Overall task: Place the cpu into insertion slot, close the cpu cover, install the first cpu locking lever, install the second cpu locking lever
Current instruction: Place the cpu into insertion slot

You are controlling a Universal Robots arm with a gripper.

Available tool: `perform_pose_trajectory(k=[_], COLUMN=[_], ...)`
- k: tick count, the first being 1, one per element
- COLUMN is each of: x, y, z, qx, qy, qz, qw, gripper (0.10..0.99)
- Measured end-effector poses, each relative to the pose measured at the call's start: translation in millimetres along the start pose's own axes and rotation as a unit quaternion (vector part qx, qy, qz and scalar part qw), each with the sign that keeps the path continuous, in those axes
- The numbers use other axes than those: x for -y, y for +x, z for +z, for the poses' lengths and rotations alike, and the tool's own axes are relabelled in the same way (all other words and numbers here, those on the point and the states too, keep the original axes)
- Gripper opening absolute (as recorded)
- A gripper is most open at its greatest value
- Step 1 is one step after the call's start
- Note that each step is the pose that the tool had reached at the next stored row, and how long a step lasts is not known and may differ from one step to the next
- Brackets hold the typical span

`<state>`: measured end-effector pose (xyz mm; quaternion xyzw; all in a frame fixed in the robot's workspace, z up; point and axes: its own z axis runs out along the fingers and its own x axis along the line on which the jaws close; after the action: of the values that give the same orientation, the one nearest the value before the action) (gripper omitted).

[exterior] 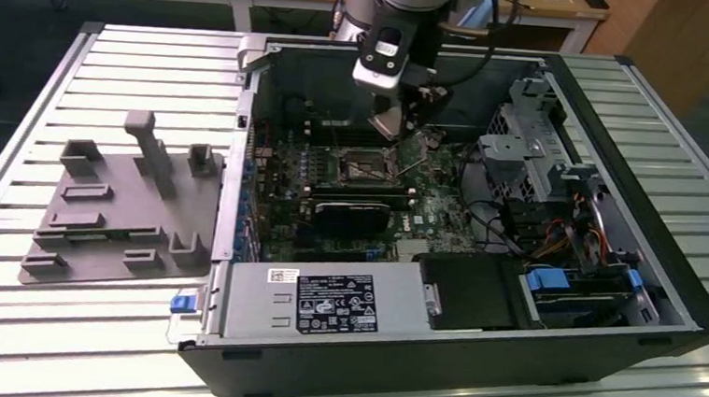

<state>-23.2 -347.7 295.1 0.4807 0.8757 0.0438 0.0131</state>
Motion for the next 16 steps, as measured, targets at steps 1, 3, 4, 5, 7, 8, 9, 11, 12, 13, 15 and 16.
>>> perform_pose_trajectory(k=[1, 3, 4, 5, 7, 8, 9, 11, 12, 13, 15, 16], x=[0.1, 0.2, 0.3, 0.4, 0.8, 1.1, 1.5, 3.0, 3.9, 4.7, 6.1, 6.8], y=[0.0, 0.0, 0.0, 0.0, 0.2, 0.3, 0.6, 2.0, 2.8, 3.5, 4.9, 5.6], z=[1.0, 2.7, 3.5, 4.3, 5.4, 5.9, 6.2, 7.0, 7.3, 7.7, 8.5, 8.9], qx=[0.0008, 0.0024, 0.0032, 0.0040, 0.0053, 0.0058, 0.0063, 0.0071, 0.0074, 0.0078, 0.0086, 0.0090], qy=[-0.0002, -0.0005, -0.0007, -0.0008, -0.0011, -0.0012, -0.0013, -0.0015, -0.0015, -0.0016, -0.0018, -0.0018], qz=[0.009, 0.027, 0.036, 0.044, 0.059, 0.065, 0.071, 0.079, 0.083, 0.087, 0.095, 0.099], qw=[1.0000, 0.9996, 0.9994, 0.9990, 0.9983, 0.9979, 0.9975, 0.9969, 0.9966, 0.9962, 0.9955, 0.9951], gripper=[0.537, 0.537, 0.537, 0.537, 0.537, 0.537, 0.537, 0.537, 0.537, 0.537, 0.537, 0.537])
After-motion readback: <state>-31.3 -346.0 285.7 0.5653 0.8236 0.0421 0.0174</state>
